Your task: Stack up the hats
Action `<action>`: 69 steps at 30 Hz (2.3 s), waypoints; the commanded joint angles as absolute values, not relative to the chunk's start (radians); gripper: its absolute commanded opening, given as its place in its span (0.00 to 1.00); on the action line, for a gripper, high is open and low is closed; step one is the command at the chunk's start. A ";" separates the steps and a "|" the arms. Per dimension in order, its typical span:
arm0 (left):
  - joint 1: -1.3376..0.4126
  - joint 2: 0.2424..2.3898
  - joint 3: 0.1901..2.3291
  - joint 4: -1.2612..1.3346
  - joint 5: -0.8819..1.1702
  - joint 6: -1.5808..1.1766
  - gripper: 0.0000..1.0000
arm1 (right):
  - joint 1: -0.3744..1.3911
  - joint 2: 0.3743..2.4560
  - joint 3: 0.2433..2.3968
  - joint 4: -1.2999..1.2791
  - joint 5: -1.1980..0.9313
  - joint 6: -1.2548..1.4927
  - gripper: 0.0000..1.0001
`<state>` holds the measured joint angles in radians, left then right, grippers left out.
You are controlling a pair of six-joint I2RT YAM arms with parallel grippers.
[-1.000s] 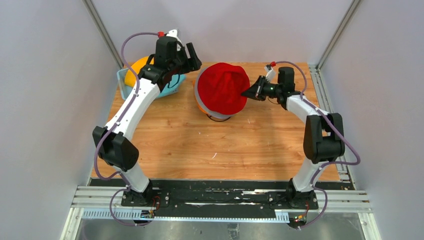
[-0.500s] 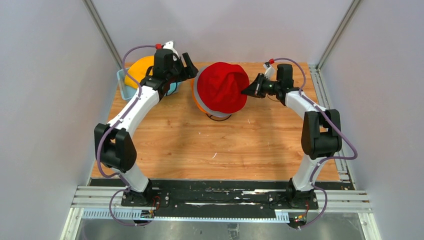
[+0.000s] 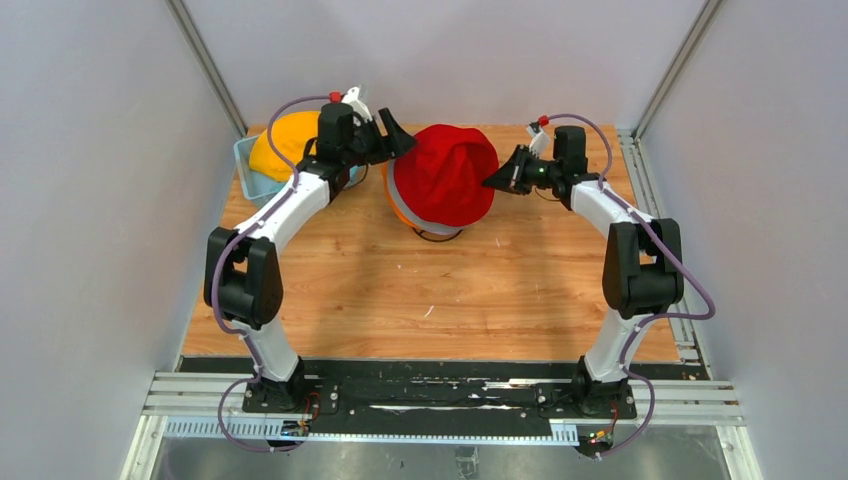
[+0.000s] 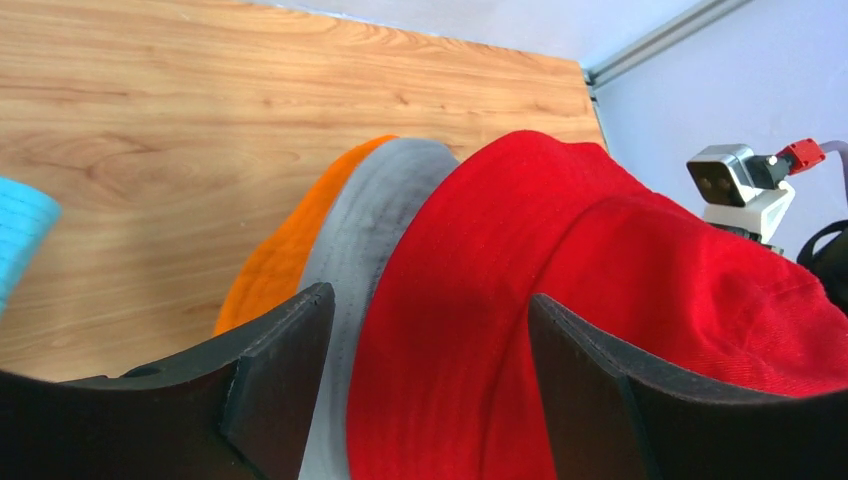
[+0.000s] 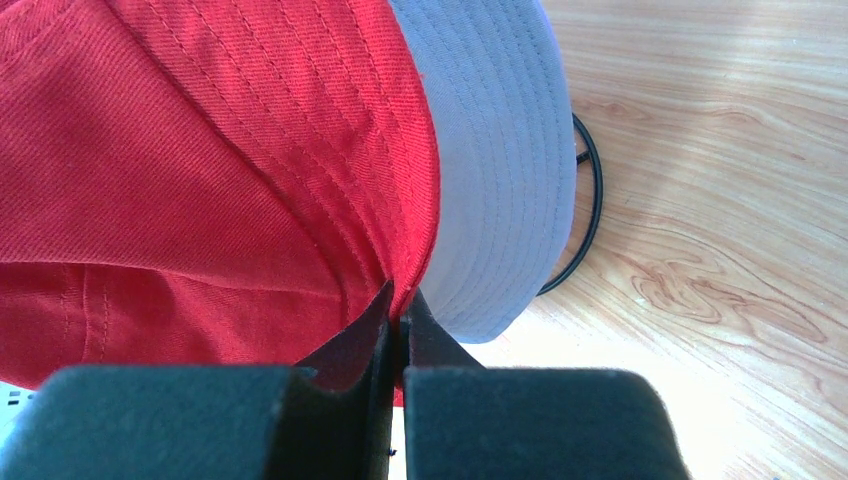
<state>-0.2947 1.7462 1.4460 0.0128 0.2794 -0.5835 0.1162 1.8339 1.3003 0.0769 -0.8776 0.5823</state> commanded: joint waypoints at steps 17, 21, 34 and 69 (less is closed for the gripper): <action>-0.230 1.773 1.207 0.423 0.576 -0.808 0.73 | 0.104 1.841 1.355 0.071 -0.892 0.563 0.01; -0.226 1.802 1.193 0.529 0.665 -0.879 0.71 | 0.104 1.841 1.356 0.073 -0.896 0.562 0.01; -0.224 1.850 1.162 0.688 0.771 -1.000 0.27 | 0.104 1.837 1.361 0.075 -0.896 0.562 0.01; -0.147 2.039 1.264 0.341 0.483 -0.854 0.00 | 0.098 2.098 1.484 0.066 -0.849 0.535 0.01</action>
<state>-0.1658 2.0018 1.2778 0.4690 0.5522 -0.9089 0.1104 2.0480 1.4765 0.1219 -0.9382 0.5770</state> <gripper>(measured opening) 0.018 0.012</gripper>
